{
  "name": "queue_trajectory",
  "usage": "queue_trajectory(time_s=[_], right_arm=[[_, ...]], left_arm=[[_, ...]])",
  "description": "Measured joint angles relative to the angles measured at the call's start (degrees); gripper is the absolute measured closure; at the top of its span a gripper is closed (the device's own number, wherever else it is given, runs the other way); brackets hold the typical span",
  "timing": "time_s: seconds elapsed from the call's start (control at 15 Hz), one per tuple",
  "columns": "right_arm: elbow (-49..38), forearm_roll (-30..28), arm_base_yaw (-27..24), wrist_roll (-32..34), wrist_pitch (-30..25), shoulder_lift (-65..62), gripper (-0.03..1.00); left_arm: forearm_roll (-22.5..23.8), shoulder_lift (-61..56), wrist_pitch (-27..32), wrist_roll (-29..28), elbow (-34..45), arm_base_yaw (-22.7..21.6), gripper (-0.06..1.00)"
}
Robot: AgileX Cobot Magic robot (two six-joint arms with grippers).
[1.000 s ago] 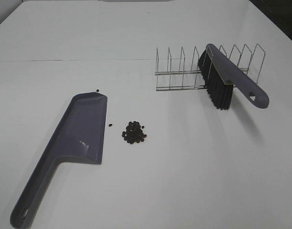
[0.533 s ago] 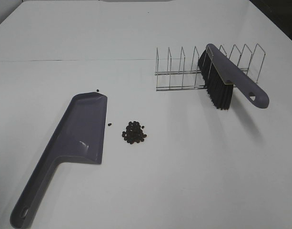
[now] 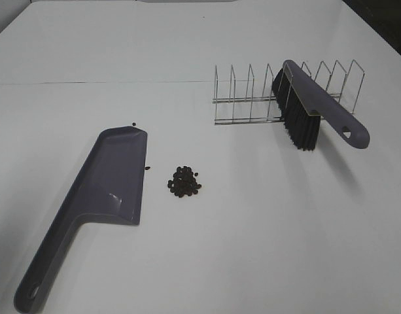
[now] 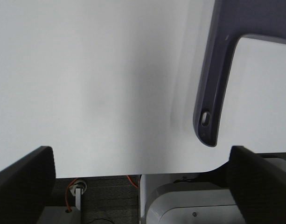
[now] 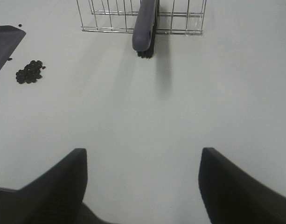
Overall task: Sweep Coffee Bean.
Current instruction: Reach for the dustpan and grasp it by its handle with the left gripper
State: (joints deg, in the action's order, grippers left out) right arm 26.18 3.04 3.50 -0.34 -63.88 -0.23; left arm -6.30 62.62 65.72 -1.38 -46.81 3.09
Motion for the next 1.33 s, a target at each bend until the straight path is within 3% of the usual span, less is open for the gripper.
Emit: queue_trajectory(time_s=[0.13, 0.27, 0.47, 0.73, 1.0, 1.33], right_arm=[[0.0, 0.0, 0.0, 0.0, 0.0, 0.0, 0.38], [0.0, 0.0, 0.0, 0.0, 0.0, 0.0, 0.38], [0.0, 0.0, 0.0, 0.0, 0.0, 0.0, 0.38], [0.0, 0.0, 0.0, 0.0, 0.0, 0.0, 0.38], [0.0, 0.0, 0.0, 0.0, 0.0, 0.0, 0.38], [0.0, 0.0, 0.0, 0.0, 0.0, 0.0, 0.38]], left_arm=[[4.1, 5.3, -4.9, -9.2, 0.0, 10.5, 0.05], [5.3, 12.3, -10.5, -15.5, 0.0, 19.5, 0.05], [2.3, 21.7, -16.5, -17.2, 0.0, 25.7, 0.05], [3.0, 31.9, -20.9, -18.3, 0.0, 27.0, 0.05], [6.3, 34.1, -24.6, -20.5, 0.0, 23.1, 0.05], [5.1, 38.7, -28.4, -18.3, -0.1, 23.0, 0.07]])
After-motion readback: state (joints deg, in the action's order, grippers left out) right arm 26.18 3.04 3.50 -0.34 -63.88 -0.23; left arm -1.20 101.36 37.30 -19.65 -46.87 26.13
